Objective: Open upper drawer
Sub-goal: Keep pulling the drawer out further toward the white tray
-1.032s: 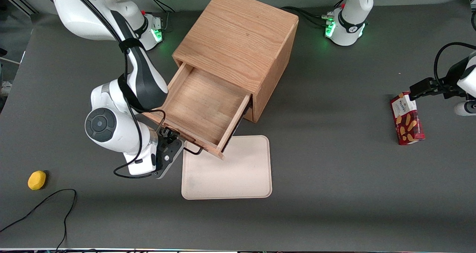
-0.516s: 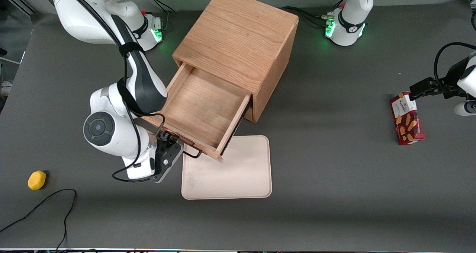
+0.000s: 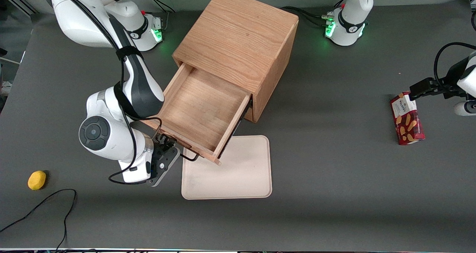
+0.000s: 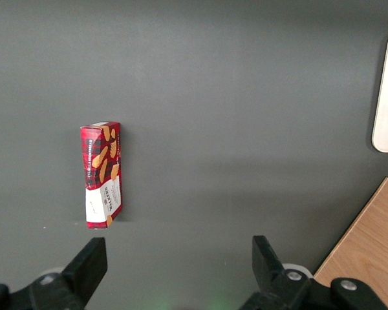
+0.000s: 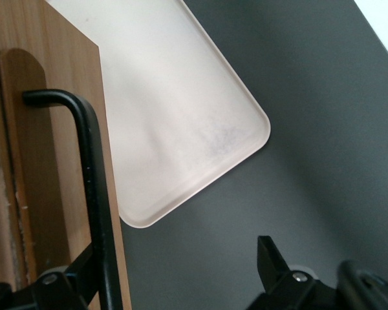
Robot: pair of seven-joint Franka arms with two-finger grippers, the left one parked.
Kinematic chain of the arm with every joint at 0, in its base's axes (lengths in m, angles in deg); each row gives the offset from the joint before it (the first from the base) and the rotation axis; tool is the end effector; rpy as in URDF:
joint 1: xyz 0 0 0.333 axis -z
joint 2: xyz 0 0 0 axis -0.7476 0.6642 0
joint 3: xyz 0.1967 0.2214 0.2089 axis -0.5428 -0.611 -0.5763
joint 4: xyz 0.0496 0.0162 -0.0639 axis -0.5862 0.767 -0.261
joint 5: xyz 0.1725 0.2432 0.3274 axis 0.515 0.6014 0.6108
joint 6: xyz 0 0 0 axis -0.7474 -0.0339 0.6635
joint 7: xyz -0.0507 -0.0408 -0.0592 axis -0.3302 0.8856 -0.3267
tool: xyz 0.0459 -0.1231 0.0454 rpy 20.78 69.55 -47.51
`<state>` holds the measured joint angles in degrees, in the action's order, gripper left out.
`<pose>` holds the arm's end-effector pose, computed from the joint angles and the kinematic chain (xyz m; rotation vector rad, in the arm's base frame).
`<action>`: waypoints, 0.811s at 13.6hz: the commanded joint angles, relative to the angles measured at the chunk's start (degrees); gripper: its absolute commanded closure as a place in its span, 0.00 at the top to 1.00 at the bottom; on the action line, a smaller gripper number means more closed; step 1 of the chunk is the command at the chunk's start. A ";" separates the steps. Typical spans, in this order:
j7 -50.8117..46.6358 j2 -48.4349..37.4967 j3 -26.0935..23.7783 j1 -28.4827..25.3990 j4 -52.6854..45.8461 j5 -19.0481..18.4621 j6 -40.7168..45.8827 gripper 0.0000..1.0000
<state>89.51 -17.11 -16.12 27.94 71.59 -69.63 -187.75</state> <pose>0.7702 0.2714 0.3857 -2.7282 -1.3885 -0.0337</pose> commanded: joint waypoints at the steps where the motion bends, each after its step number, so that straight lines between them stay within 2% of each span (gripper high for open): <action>1: -1.26 0.98 -0.39 0.66 -2.98 -0.22 0.60 1.00; 9: -1.52 -2.09 -0.13 0.75 -5.09 -0.22 6.84 1.00; 11: -5.46 -4.90 -0.30 0.84 -4.74 -0.57 7.11 1.00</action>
<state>87.81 -19.13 -16.01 28.46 66.71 -69.63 -182.27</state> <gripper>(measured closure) 0.000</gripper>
